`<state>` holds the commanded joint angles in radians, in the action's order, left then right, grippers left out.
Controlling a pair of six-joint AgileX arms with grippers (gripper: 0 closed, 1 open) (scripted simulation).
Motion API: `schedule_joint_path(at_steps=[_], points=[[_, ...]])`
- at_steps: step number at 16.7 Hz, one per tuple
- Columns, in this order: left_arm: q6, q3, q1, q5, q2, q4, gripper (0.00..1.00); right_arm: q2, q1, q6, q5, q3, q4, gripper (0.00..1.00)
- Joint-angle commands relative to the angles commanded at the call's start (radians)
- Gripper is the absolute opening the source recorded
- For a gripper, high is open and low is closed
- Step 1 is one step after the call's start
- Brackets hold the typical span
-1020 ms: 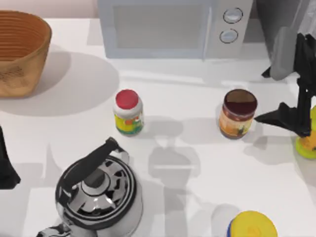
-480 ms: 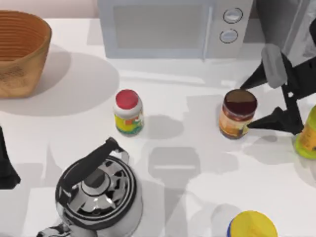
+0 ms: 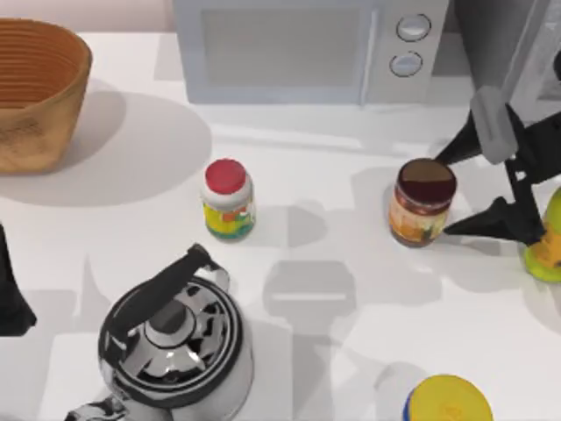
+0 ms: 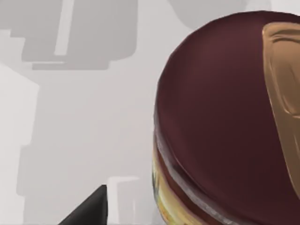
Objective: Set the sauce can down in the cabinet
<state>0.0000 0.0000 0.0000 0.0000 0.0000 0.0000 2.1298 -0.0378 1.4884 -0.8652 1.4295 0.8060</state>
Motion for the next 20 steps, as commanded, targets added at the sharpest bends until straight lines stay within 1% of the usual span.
schedule_joint_path(at_steps=[4,9,13,17,20], points=[[0.0,0.0,0.0,0.0,0.0,0.0,1.0,0.014,-0.03,-0.057,0.001,0.018,-0.042,1.0],[0.0,0.0,0.0,0.0,0.0,0.0,1.0,0.05,-0.099,-0.159,0.012,-0.015,-0.186,1.0],[0.0,0.0,0.0,0.0,0.0,0.0,1.0,0.065,-0.11,-0.178,0.014,-0.071,-0.27,1.0],[0.0,0.0,0.0,0.0,0.0,0.0,1.0,0.066,-0.11,-0.178,0.014,-0.075,-0.275,1.0],[0.0,0.0,0.0,0.0,0.0,0.0,1.0,0.066,-0.11,-0.178,0.014,-0.075,-0.275,0.77]])
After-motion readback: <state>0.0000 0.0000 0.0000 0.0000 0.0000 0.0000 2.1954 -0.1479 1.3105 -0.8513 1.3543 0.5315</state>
